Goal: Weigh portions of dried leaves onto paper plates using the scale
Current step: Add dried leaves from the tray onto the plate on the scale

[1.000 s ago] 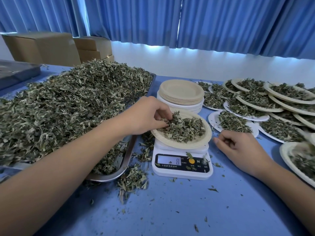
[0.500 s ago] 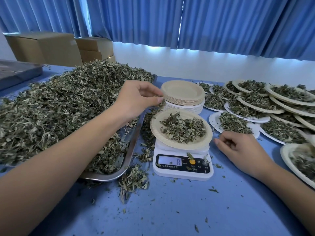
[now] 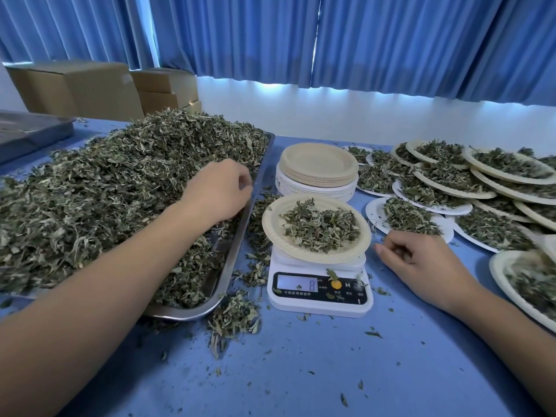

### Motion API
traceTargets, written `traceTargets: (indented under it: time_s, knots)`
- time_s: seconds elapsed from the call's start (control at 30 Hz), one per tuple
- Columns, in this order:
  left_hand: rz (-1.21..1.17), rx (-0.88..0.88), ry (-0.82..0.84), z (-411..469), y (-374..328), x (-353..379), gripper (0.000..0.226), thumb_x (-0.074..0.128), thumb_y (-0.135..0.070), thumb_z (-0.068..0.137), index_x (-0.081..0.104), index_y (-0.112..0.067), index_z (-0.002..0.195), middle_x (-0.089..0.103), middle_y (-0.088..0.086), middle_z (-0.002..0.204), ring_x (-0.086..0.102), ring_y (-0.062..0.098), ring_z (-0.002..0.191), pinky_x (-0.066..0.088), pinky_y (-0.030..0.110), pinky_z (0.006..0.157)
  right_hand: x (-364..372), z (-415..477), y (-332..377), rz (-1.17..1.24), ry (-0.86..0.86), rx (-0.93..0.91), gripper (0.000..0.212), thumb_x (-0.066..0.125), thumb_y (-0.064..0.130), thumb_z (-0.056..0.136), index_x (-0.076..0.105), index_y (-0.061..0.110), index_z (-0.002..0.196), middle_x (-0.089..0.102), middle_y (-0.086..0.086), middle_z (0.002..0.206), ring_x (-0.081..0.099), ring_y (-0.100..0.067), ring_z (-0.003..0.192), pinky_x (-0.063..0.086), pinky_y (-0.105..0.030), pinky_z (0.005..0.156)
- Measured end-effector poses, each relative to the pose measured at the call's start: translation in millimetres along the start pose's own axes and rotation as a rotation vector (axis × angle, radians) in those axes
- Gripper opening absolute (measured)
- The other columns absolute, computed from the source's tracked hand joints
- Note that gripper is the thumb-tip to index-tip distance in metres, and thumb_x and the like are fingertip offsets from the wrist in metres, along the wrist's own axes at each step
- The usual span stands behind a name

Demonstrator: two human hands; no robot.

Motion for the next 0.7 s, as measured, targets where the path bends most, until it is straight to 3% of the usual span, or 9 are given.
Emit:
traceTargets:
  time_s: [0.1,0.2,0.33,0.53,0.7]
  knots:
    - [-0.309,0.192,0.026,-9,-18,1,0.011,0.066,-0.026,0.096,0.075,-0.024,0.100,0.071,-0.014,0.092,0.065,0.003,0.086,0.053,0.028,0.084,0,0,-1,0.000,0.000,-0.006,0.040,0.061,0.032,0.099,0.050,0.015,0.065,0.041,0.004,0.050,0.040,-0.013,0.049,0.033,-0.023,0.053]
    - [-0.438,0.353,0.006,-16,-34,2,0.015,0.067,-0.028,0.096,0.076,-0.021,0.106,0.072,-0.015,0.097,0.065,0.006,0.091,0.051,0.019,0.079,0,0,-1,0.002,0.000,-0.008,0.040,0.061,0.032,0.099,0.049,0.016,0.064,0.043,0.002,0.050,0.040,-0.013,0.050,0.033,-0.023,0.053]
    - [-0.557,0.419,0.029,-20,-46,6,0.018,0.071,-0.031,0.093,0.076,-0.022,0.107,0.073,-0.015,0.100,0.066,0.006,0.089,0.041,0.010,0.065,-1,-1,1,0.007,-0.004,-0.004,0.039,0.061,0.031,0.098,0.049,0.018,0.064,0.044,0.004,0.051,0.041,-0.013,0.050,0.033,-0.023,0.053]
    - [-0.358,0.524,0.165,-18,-64,3,0.025,0.076,-0.036,0.088,0.076,-0.023,0.110,0.068,-0.014,0.099,0.064,0.001,0.086,0.040,0.010,0.069,-2,-1,3,0.000,-0.003,-0.019,0.039,0.062,0.032,0.098,0.047,0.020,0.064,0.044,0.011,0.051,0.041,-0.013,0.049,0.034,-0.031,0.051]
    - [-0.099,0.614,0.337,-15,-85,16,0.031,0.077,-0.031,0.088,0.073,-0.018,0.116,0.067,-0.009,0.106,0.057,0.003,0.088,0.040,0.004,0.071,-2,-1,2,0.020,0.001,-0.021,0.038,0.062,0.033,0.098,0.050,0.020,0.064,0.045,0.011,0.051,0.042,-0.012,0.049,0.034,-0.027,0.052]
Point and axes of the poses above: each hand's wrist, its own z-axis towards the middle knuckle, its own x-axis out of the palm, y = z × x, the point moved 1 cm from there along z, towards the middle knuckle
